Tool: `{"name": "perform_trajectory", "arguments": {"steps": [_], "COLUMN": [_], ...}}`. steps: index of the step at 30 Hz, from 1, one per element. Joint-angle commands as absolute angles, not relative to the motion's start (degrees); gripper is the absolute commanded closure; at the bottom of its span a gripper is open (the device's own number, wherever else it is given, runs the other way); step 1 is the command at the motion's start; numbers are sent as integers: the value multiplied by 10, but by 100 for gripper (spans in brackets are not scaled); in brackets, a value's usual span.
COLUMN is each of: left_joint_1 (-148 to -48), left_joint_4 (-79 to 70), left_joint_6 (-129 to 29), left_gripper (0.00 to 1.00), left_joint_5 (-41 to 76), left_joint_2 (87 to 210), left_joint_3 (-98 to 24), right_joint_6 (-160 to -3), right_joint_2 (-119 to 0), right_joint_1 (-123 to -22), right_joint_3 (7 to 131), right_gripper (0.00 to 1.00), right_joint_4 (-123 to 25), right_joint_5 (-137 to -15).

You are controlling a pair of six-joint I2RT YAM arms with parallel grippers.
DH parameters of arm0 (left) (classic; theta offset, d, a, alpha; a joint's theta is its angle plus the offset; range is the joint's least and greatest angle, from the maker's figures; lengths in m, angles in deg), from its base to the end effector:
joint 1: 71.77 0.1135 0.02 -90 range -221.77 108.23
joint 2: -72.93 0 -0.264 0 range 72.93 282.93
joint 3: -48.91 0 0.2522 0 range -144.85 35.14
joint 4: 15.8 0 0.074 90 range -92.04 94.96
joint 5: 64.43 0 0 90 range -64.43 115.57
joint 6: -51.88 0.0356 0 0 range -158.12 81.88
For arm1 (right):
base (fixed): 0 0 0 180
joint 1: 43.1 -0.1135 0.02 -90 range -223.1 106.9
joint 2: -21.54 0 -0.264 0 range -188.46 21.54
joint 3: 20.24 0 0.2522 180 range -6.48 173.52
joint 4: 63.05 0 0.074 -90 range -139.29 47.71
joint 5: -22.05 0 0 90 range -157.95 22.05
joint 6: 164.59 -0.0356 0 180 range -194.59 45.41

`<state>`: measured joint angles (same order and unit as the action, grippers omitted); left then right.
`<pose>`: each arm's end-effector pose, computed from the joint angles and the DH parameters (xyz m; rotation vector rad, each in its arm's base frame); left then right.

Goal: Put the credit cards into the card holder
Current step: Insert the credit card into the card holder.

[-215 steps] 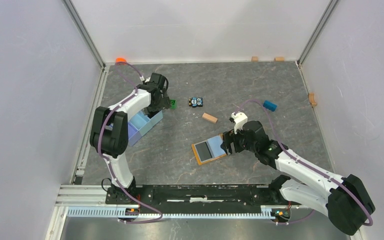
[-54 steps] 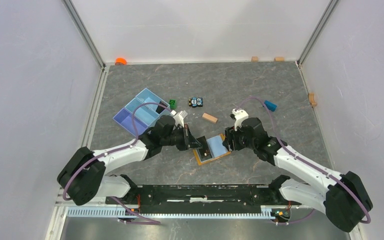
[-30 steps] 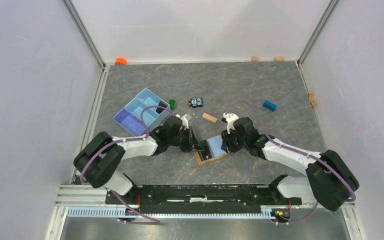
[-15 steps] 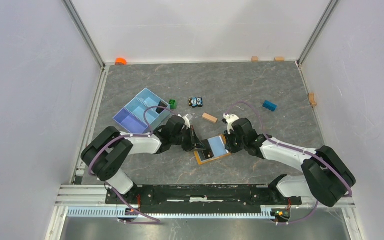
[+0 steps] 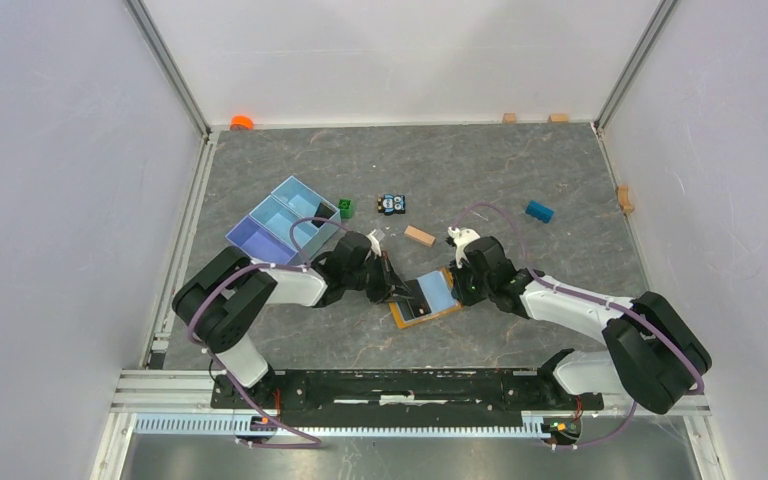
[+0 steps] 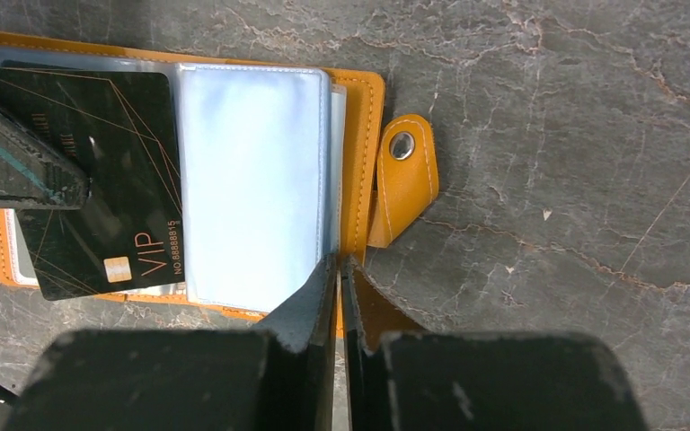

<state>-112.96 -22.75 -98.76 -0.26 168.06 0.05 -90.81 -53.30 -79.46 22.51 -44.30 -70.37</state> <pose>0.2155 -0.2092 0.1270 -0.1606 2.6050 -1.3289 0.1874 0.1398 0.1494 -0.4576 2.4690 0.4431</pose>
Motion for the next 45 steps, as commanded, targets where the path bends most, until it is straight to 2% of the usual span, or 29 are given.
{"name": "perform_trajectory", "arguments": {"steps": [1,22,45], "left_joint_1": [-1120,-1082,-1082], "left_joint_4": [-283,-361,-354], "left_joint_6": [-1028,-1066,-1052], "left_gripper": [98,98,98], "left_joint_5": [-11,-99,-87], "left_joint_2": [1702,1714,1732], "left_joint_3": [2,22,27], "right_joint_6": [-907,-908,-908], "right_joint_2": [-541,-545,-554], "right_joint_1": [-795,-795,-795], "right_joint_3": [207,206,209], "right_gripper": [92,94,95], "right_joint_4": [-429,-422,-416], "right_joint_5": [-683,-669,-666]}}
